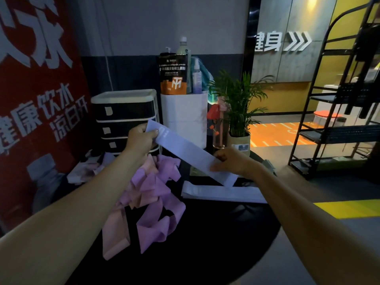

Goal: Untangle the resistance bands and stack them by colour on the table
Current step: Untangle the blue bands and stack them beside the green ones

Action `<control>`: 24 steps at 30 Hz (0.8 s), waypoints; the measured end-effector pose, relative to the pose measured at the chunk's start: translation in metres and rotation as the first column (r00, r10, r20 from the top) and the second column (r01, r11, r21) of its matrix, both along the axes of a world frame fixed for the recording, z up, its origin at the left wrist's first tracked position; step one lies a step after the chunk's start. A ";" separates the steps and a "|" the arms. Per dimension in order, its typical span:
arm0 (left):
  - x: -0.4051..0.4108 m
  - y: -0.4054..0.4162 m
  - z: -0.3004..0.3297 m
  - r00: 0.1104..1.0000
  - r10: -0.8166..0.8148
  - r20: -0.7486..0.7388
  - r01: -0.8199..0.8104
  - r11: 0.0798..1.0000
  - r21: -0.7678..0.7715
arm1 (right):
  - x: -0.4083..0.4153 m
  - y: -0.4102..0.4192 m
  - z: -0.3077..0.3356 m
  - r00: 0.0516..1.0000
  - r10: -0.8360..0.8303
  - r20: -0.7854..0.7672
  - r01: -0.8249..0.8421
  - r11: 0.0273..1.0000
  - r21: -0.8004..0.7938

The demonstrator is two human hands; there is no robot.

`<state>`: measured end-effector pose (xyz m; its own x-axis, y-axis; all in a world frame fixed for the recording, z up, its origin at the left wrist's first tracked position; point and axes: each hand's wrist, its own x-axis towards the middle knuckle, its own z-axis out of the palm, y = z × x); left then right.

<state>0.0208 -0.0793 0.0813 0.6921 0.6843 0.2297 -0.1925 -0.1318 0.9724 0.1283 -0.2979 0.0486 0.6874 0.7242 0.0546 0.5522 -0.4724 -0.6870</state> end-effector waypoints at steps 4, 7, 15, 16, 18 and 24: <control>0.008 0.004 -0.016 0.999 0.054 -0.006 -0.054 0.994 -0.092 | 0.012 -0.021 -0.014 0.994 -0.093 0.053 0.098 0.989 -0.113; 0.013 0.001 -0.031 0.996 0.080 -0.030 -0.084 0.986 -0.143 | 0.019 -0.036 -0.024 0.966 -0.250 -0.069 0.250 0.968 -0.013; 0.029 -0.013 -0.079 0.975 0.123 -0.186 -0.139 0.987 -0.078 | 0.034 -0.070 -0.056 0.721 -0.419 -0.552 0.635 0.717 0.286; 0.031 -0.016 -0.086 0.966 0.127 -0.226 -0.136 0.990 -0.025 | 0.035 -0.074 -0.058 0.710 -0.452 -0.540 0.664 0.686 0.298; 0.037 -0.021 -0.099 0.942 0.139 -0.305 -0.116 0.989 0.093 | 0.036 -0.081 -0.061 0.688 -0.550 -0.473 0.712 0.636 0.297; 0.045 -0.039 -0.124 0.890 0.174 -0.421 0.011 0.916 0.402 | 0.050 -0.098 -0.084 0.648 -0.749 -0.139 0.760 0.622 0.189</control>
<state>0.0658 -0.1180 -0.0426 0.7284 0.6637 0.1702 0.2699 -0.5063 0.8190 0.1780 -0.3962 -0.0350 0.9926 -0.0768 0.0943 0.0366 -0.5507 -0.8339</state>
